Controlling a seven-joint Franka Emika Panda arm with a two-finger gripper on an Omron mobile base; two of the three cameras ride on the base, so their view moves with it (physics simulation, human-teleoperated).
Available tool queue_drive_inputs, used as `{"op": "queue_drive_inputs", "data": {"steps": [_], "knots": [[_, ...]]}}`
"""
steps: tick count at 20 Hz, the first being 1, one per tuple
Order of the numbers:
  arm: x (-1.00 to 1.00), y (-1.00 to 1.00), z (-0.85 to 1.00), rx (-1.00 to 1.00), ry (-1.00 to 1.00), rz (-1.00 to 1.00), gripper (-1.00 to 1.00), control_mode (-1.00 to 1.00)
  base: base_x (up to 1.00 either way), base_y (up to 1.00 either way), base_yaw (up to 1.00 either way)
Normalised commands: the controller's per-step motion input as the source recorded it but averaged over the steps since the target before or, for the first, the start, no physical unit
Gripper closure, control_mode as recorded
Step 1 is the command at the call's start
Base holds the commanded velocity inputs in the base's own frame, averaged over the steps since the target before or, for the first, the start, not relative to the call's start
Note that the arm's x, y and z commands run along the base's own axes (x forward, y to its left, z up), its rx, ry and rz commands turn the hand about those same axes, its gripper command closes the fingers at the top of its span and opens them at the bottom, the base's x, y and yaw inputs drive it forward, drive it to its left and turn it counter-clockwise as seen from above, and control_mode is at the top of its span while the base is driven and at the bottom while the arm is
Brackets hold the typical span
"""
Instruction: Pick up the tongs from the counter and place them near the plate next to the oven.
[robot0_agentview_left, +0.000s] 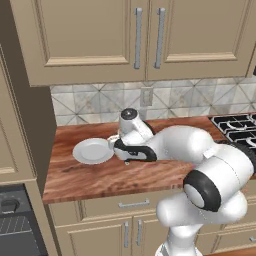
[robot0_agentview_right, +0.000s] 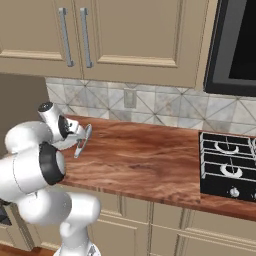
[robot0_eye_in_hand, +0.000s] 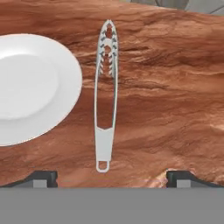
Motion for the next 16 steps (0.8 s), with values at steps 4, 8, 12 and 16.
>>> {"op": "queue_drive_inputs", "data": {"steps": [4, 8, 12, 16], "knots": [[-1.00, -0.16, 0.94, 0.00, -0.22, 0.00, -1.00, -1.00, 0.00, 0.00, 0.00], [-0.93, -0.03, 1.00, 0.00, -0.18, 0.00, -1.00, -1.00, 0.00, 0.00, 0.00], [-0.79, -0.01, 1.00, 0.00, -0.01, 0.00, -1.00, -1.00, 0.00, 0.00, 0.00], [-0.75, -0.11, 1.00, 0.00, 0.06, 0.00, -1.00, -1.00, 0.00, 0.00, 0.00]]}}
